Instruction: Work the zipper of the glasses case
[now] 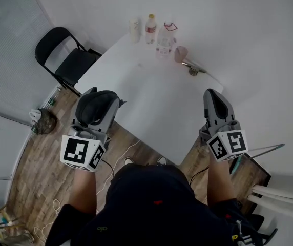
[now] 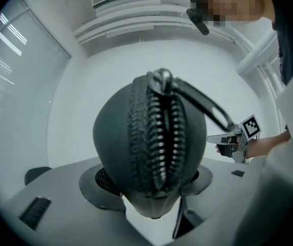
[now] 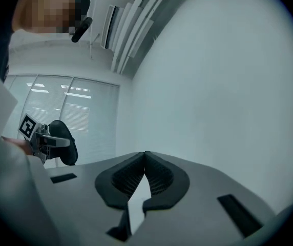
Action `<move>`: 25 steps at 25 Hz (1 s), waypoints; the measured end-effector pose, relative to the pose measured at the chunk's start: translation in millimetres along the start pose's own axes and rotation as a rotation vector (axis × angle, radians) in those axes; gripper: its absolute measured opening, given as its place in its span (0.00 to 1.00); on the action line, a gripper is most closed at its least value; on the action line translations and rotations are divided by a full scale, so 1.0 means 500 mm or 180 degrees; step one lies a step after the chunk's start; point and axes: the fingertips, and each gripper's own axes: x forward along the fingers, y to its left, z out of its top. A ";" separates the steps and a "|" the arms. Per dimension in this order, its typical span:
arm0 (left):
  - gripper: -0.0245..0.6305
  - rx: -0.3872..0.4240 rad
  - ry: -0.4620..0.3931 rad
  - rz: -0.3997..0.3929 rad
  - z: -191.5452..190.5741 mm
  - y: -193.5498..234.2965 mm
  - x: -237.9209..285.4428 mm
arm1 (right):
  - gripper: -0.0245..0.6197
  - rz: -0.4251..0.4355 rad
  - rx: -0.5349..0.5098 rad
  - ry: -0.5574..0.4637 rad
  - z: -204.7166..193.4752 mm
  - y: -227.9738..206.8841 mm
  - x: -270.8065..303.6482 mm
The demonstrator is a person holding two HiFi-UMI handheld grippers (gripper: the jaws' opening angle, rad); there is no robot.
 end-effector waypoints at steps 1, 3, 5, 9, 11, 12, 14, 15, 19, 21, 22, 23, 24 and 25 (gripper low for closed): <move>0.46 0.0014 -0.0011 0.0034 0.000 0.006 -0.004 | 0.07 -0.0036 -0.0016 0.0007 0.000 -0.007 -0.003; 0.46 0.0016 -0.0017 0.0079 -0.002 0.015 -0.007 | 0.07 -0.0060 -0.0040 -0.0007 0.002 -0.013 -0.004; 0.46 -0.0008 -0.0028 0.0110 -0.004 0.022 -0.009 | 0.07 -0.0057 -0.0059 -0.0016 0.002 -0.014 -0.004; 0.46 -0.0035 -0.0012 0.0118 -0.009 0.025 -0.008 | 0.07 -0.0049 -0.0082 0.0007 0.001 -0.008 -0.007; 0.46 -0.0030 -0.0003 0.0097 -0.011 0.023 -0.006 | 0.07 -0.0029 -0.0091 0.0010 0.002 -0.003 -0.008; 0.46 -0.0033 -0.0004 0.0085 -0.011 0.021 -0.006 | 0.07 -0.0021 -0.0097 0.0014 0.002 -0.001 -0.008; 0.46 -0.0034 -0.0002 0.0059 -0.011 0.018 -0.004 | 0.07 -0.0009 -0.0110 0.0018 0.003 0.003 -0.007; 0.46 -0.0031 0.0002 0.0045 -0.011 0.016 -0.002 | 0.07 -0.0004 -0.0117 0.0021 0.003 0.004 -0.006; 0.46 -0.0041 0.0013 0.0015 -0.012 0.013 0.004 | 0.07 0.0009 -0.0156 0.0058 0.005 0.006 -0.003; 0.46 -0.0045 0.0018 0.0007 -0.012 0.013 0.008 | 0.07 0.0017 -0.0163 0.0065 0.006 0.006 -0.001; 0.46 -0.0044 0.0025 0.0000 -0.012 0.013 0.010 | 0.07 0.0018 -0.0166 0.0072 0.005 0.006 0.000; 0.46 -0.0044 0.0037 -0.0009 -0.014 0.013 0.011 | 0.07 0.0020 -0.0168 0.0079 0.005 0.007 0.000; 0.46 -0.0044 0.0054 -0.0020 -0.016 0.011 0.012 | 0.07 0.0023 -0.0171 0.0083 0.004 0.007 0.000; 0.46 -0.0045 0.0074 -0.0032 -0.019 0.010 0.012 | 0.07 0.0026 -0.0173 0.0087 0.004 0.008 -0.001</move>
